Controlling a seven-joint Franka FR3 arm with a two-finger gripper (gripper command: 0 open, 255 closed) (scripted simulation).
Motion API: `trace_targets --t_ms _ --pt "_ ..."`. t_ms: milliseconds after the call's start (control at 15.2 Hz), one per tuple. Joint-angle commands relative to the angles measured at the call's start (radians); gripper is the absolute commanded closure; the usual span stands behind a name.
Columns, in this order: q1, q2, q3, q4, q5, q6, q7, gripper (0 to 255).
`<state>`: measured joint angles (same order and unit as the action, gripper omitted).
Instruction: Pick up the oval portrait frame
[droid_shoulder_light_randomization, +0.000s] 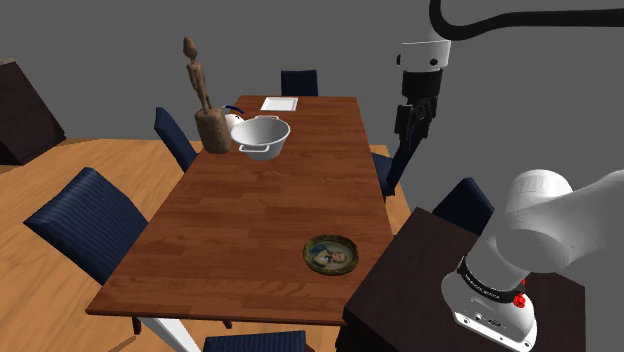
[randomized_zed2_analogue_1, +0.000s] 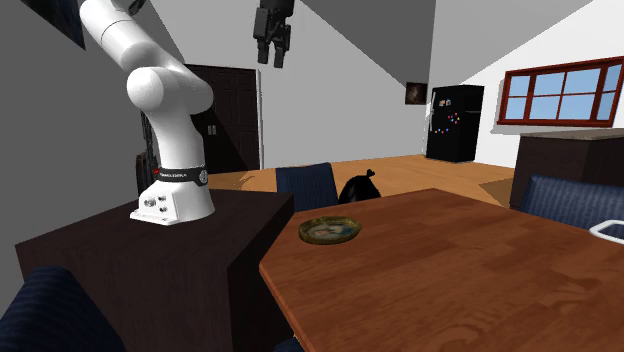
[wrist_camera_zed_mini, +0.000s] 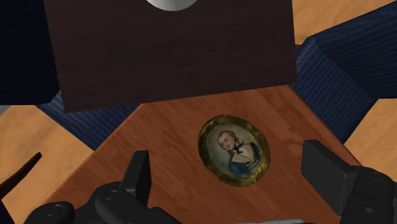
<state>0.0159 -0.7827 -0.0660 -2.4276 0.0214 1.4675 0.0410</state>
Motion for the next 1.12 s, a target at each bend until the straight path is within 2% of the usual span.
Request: trace_targets --t_ms 0,528,1056 --pt "0.0 0.0 0.0 0.0 0.0 0.0 0.0 0" --pt "-0.026 0.113 -0.015 -0.193 0.066 0.271 0.072 0" --pt "-0.023 0.339 -0.036 -0.311 0.166 0.579 0.102 0"
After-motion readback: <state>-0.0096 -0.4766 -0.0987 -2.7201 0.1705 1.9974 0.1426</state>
